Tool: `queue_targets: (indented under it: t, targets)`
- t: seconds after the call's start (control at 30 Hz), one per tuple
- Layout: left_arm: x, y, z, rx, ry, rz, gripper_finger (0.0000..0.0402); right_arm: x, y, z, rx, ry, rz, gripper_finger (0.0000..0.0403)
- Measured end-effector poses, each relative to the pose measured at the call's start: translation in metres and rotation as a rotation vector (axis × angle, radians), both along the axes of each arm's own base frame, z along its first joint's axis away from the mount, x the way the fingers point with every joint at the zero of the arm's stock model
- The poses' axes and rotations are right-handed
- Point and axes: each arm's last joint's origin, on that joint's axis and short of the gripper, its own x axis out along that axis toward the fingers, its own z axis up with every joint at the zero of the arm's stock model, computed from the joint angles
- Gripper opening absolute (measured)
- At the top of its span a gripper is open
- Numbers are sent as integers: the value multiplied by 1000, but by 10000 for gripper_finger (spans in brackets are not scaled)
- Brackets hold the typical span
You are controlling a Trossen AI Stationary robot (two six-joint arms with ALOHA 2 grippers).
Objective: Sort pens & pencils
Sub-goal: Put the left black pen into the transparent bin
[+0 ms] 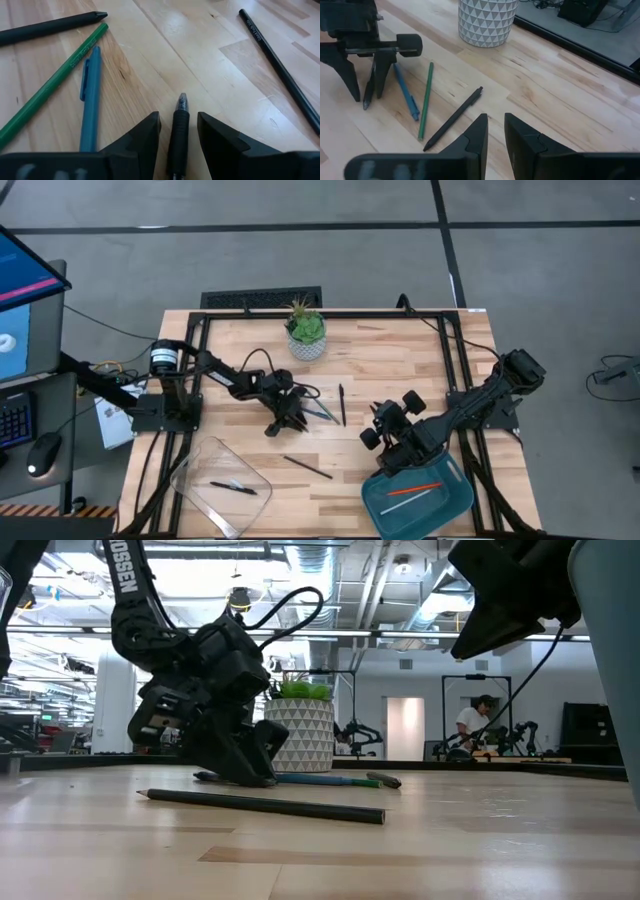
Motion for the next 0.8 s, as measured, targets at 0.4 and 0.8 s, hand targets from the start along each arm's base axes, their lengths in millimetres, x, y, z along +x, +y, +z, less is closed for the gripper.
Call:
queue_targets:
  t: [0.4, 0.8]
  targets:
    - [1, 0, 1, 19, -3, 28, 71, 0, 0, 0, 2, -3, 0, 87]
    - [2, 0, 1, 16, -12, 35, 34, 0, 0, 0, 1, -3, 0, 87]
